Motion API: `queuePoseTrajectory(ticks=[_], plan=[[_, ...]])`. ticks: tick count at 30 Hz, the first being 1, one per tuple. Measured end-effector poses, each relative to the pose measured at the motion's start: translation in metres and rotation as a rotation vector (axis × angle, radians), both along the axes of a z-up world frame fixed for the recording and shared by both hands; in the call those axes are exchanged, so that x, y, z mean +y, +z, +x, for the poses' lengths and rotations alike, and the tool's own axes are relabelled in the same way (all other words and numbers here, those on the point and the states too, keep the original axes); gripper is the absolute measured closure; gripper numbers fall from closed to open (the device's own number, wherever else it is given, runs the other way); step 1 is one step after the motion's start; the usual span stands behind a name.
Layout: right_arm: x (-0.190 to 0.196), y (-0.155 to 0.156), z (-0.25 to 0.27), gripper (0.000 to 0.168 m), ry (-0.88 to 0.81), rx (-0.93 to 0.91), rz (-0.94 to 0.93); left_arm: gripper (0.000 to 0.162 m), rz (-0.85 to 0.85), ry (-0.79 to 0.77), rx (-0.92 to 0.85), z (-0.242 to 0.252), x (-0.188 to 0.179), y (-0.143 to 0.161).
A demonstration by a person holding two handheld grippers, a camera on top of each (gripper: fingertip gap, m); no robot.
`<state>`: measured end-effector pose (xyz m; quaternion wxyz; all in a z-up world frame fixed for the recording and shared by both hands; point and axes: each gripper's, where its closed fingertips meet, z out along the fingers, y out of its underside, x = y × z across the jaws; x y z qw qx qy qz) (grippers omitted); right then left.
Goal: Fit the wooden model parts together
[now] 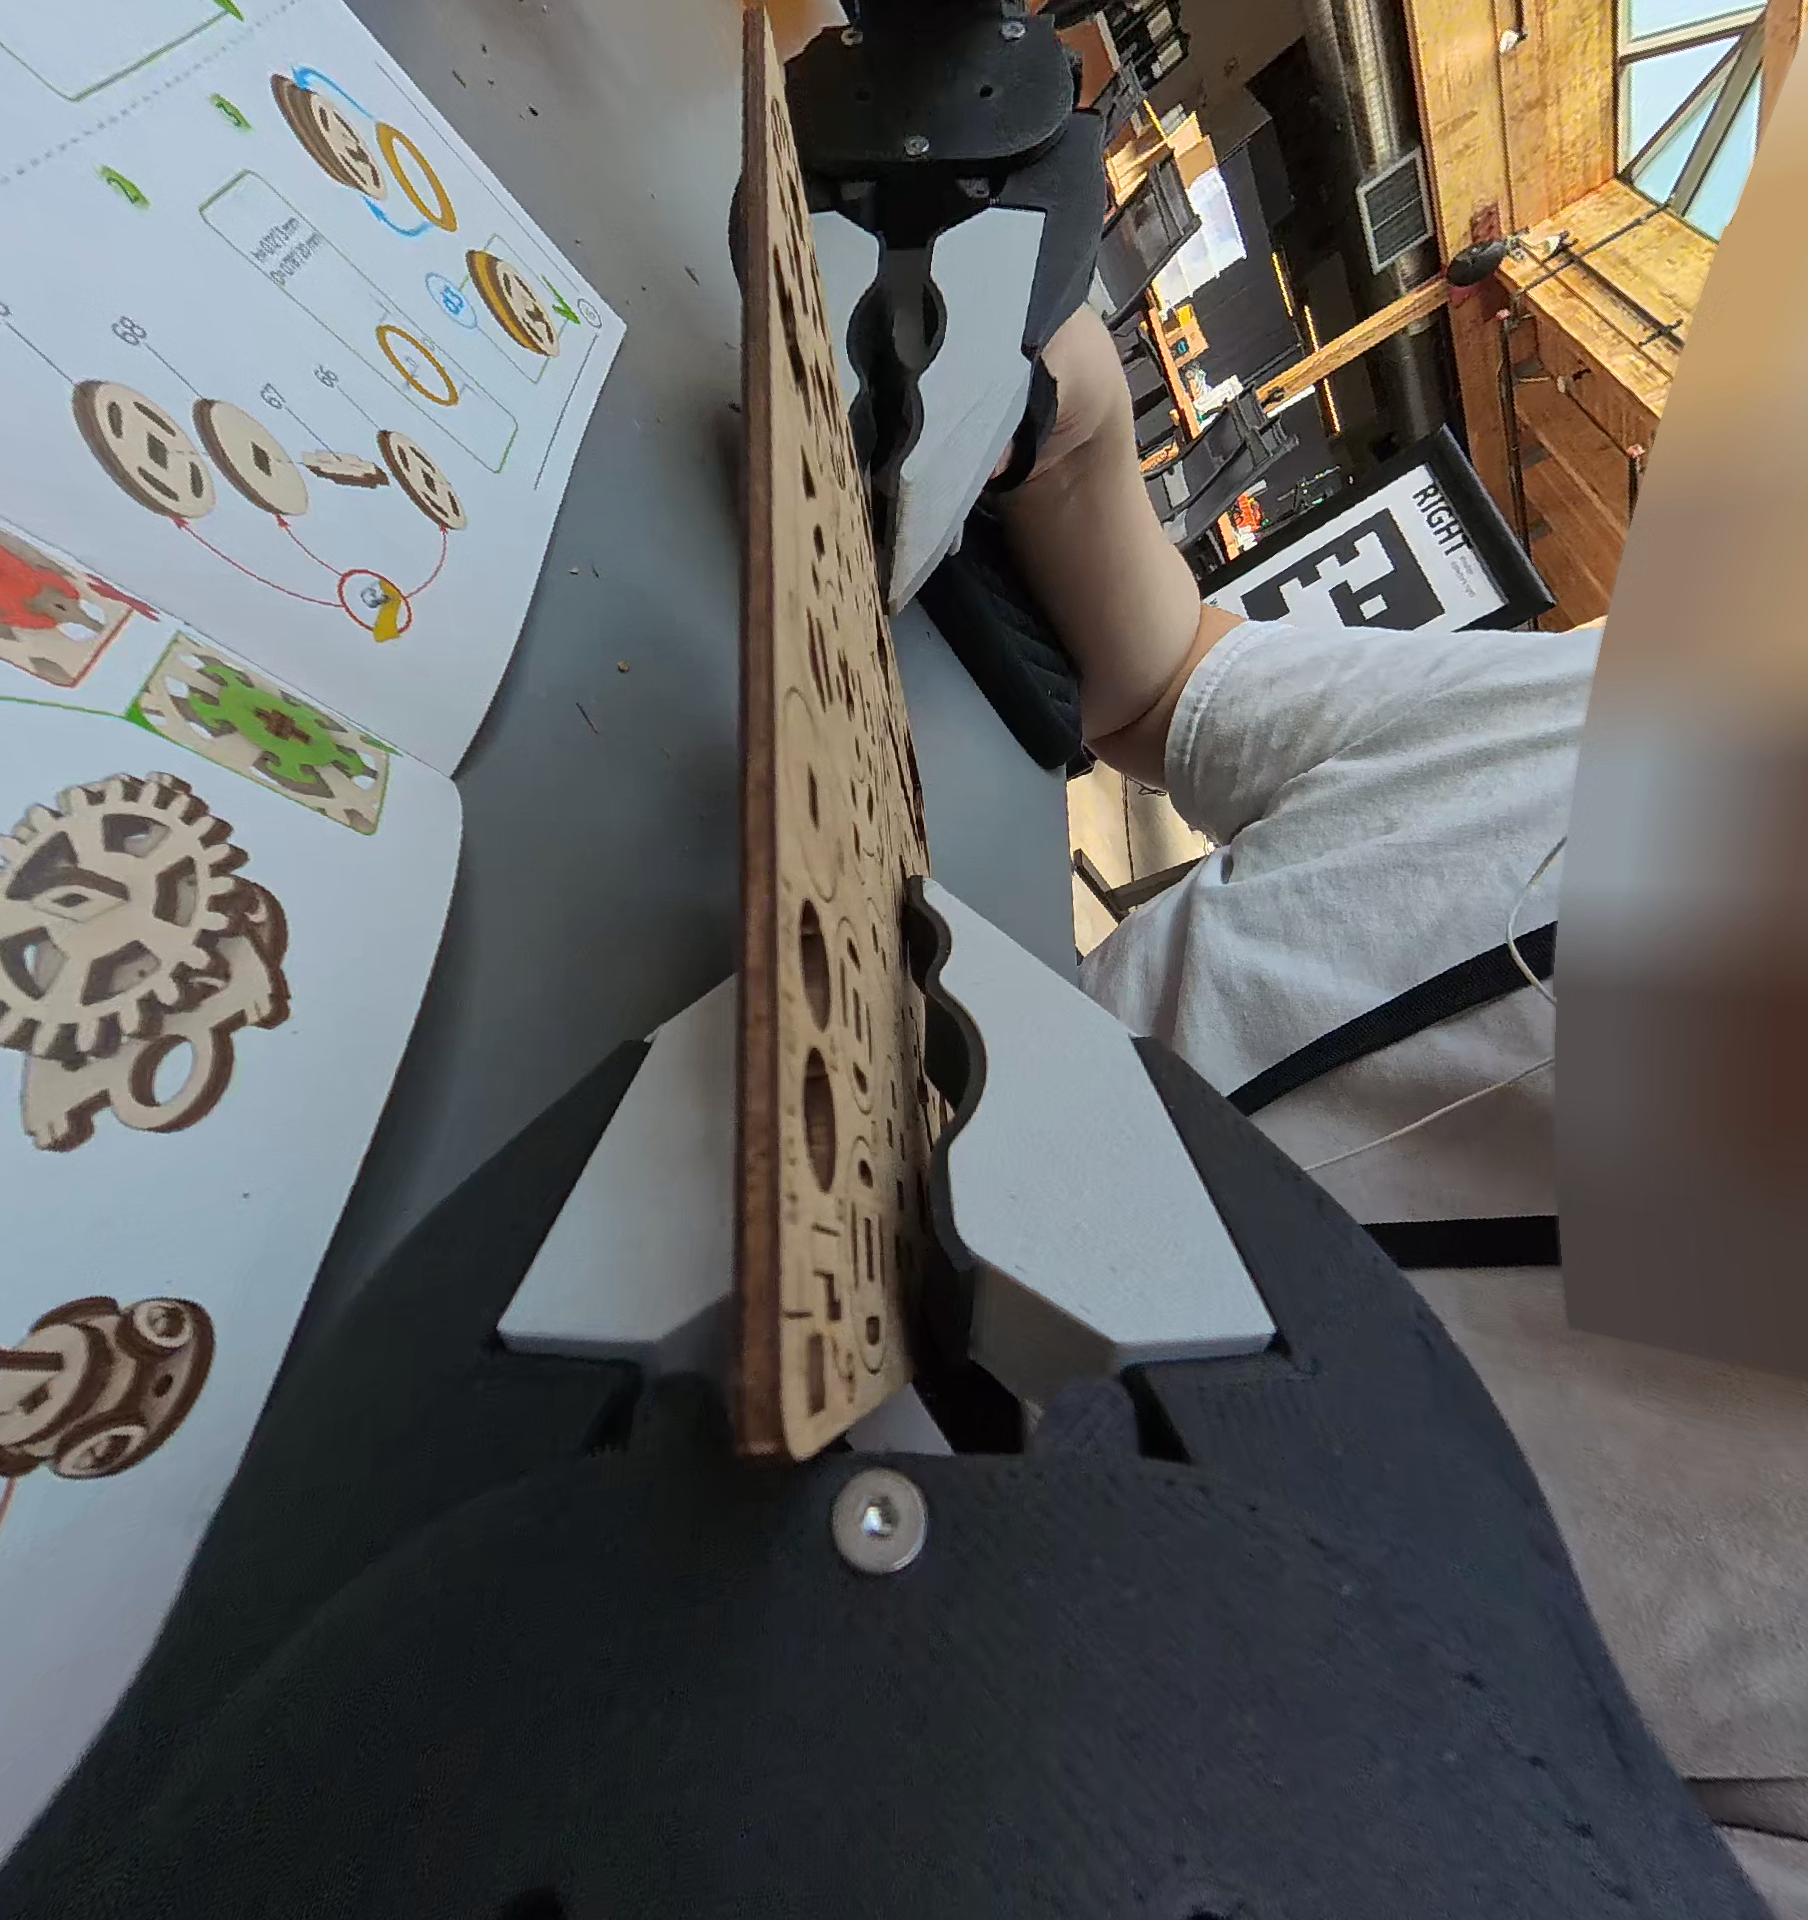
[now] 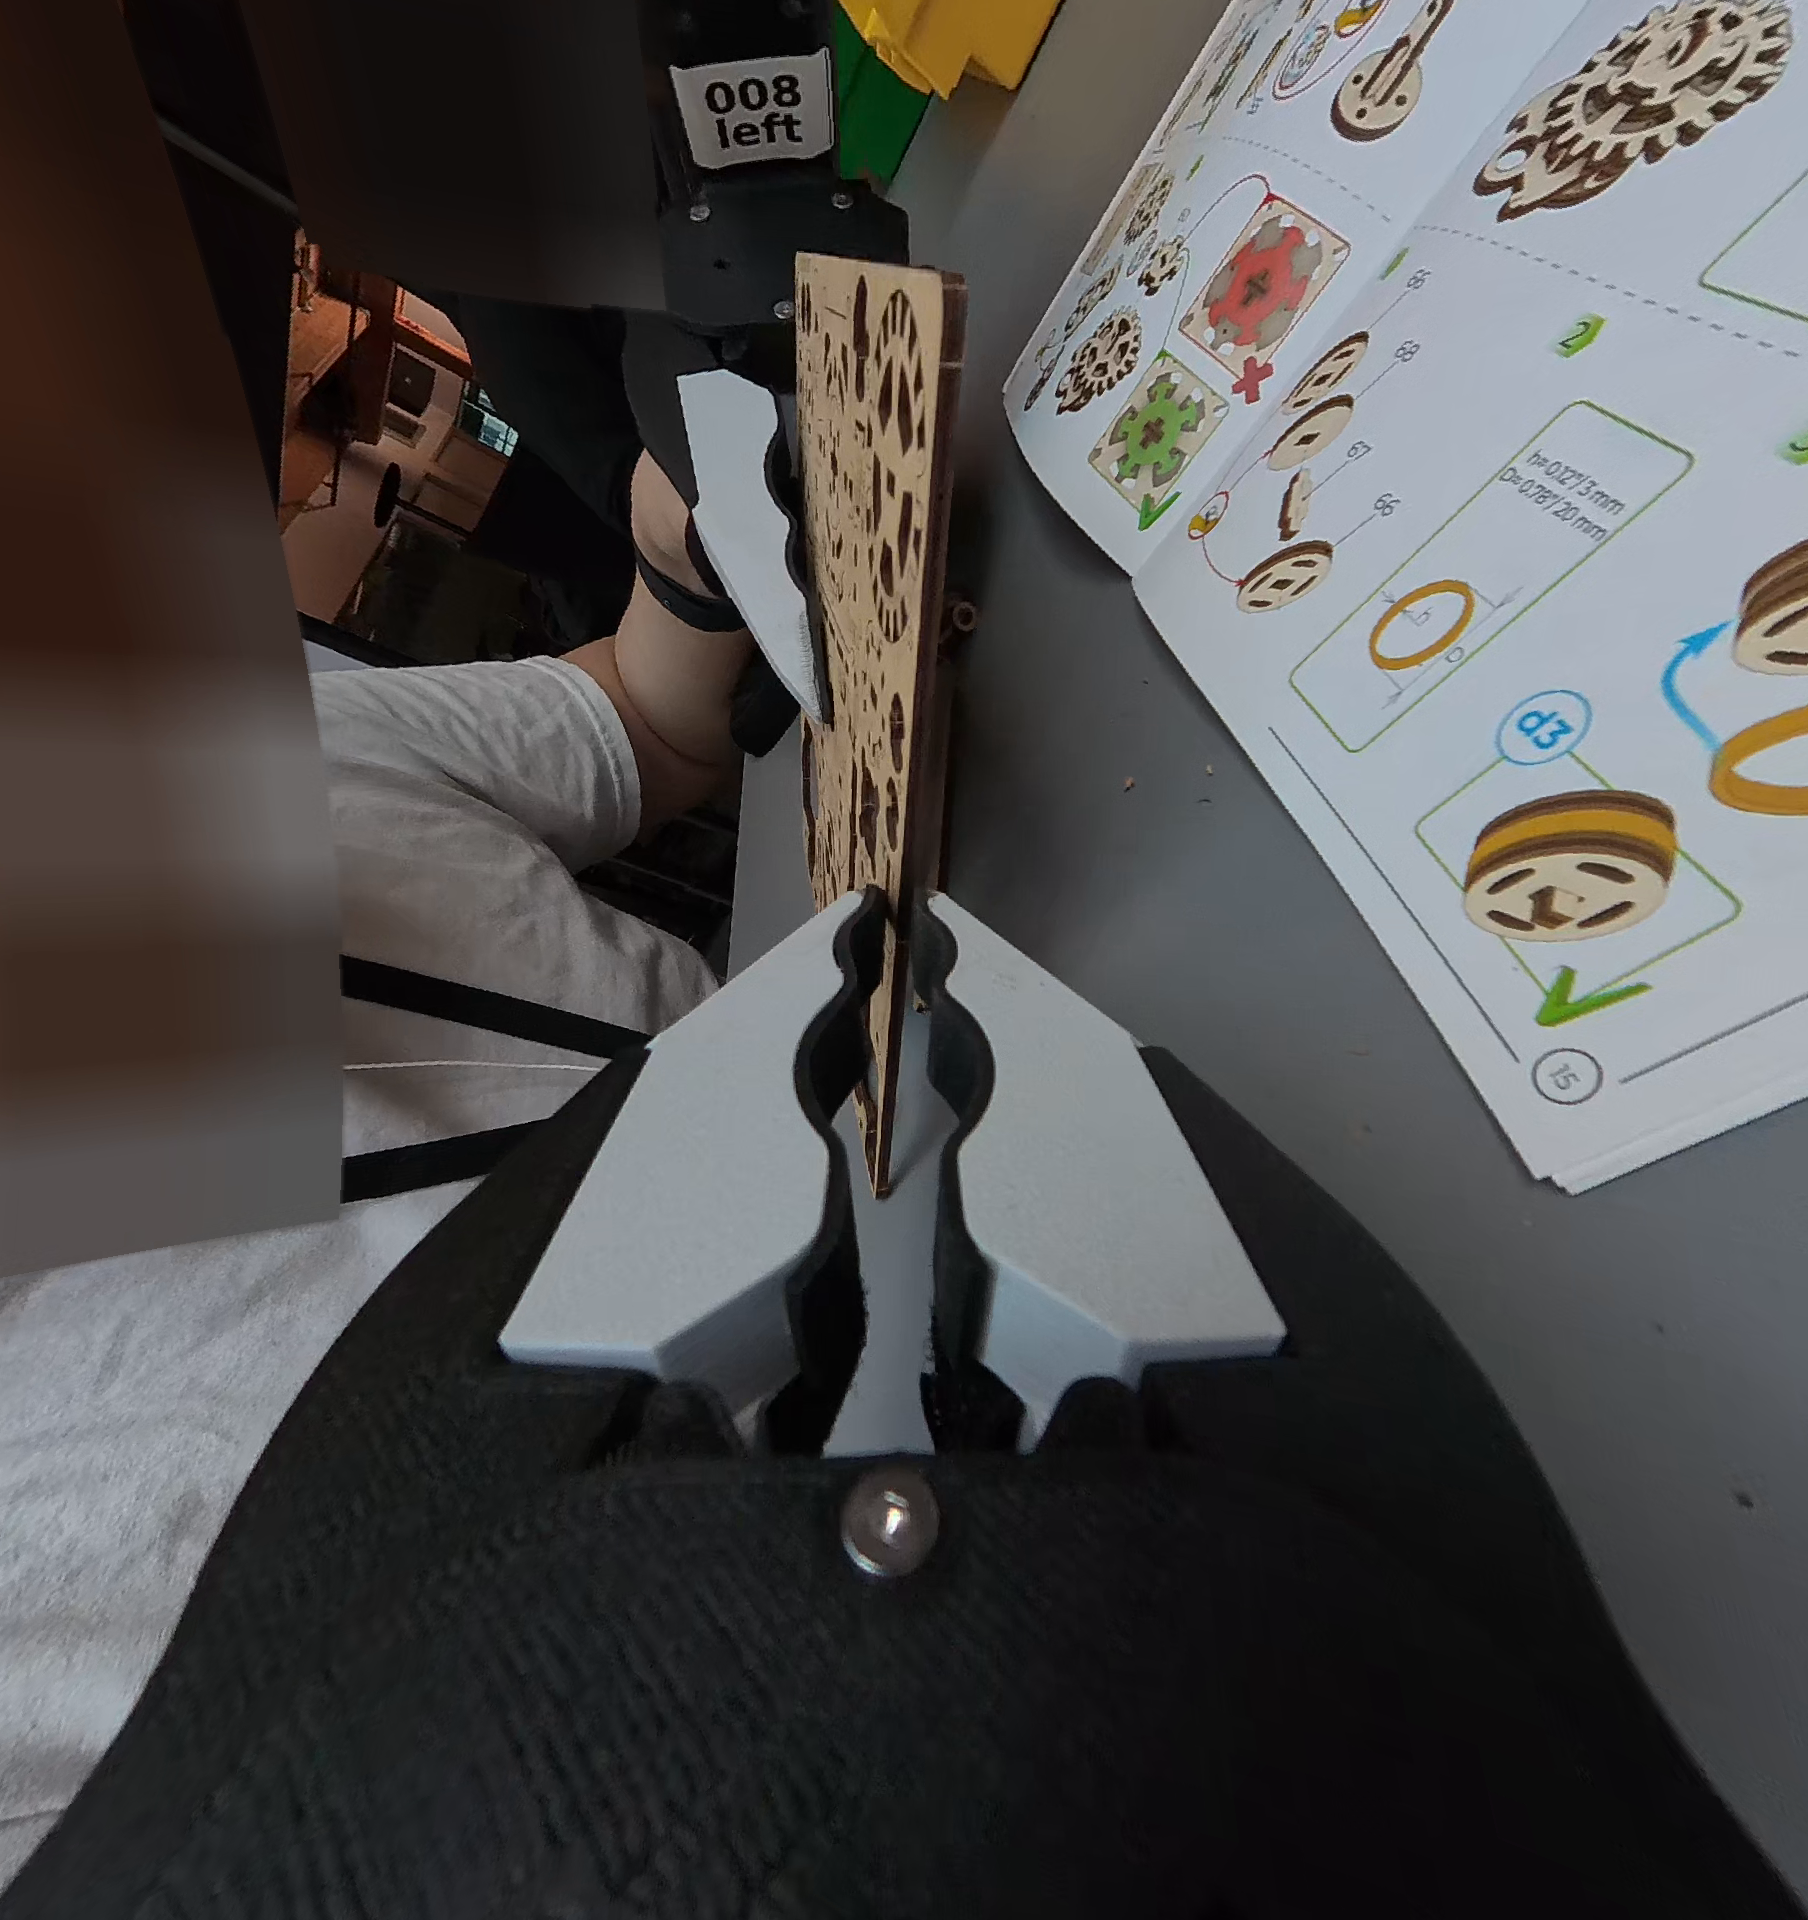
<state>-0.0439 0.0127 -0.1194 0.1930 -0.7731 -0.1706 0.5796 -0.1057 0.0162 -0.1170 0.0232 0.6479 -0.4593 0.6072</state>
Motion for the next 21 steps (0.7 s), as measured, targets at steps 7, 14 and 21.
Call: queuePoseTrajectory(ticks=[7, 14, 21], plan=[[-0.0003, -0.0027, -0.0004, 0.165, 0.008, -0.019, 0.014, 0.162, -0.052, 0.006, 0.016, -0.0008, 0.0018, -0.002], [-0.0055, -0.0076, -0.0038, 0.16, 0.044, -0.04, -0.006, 0.162, -0.072, 0.018, 0.026, -0.0006, 0.0045, -0.004], [-0.0003, -0.0062, -0.0003, 0.164, 0.01, -0.009, -0.037, 0.162, -0.084, 0.024, 0.027, -0.0001, 0.0058, -0.0042]])
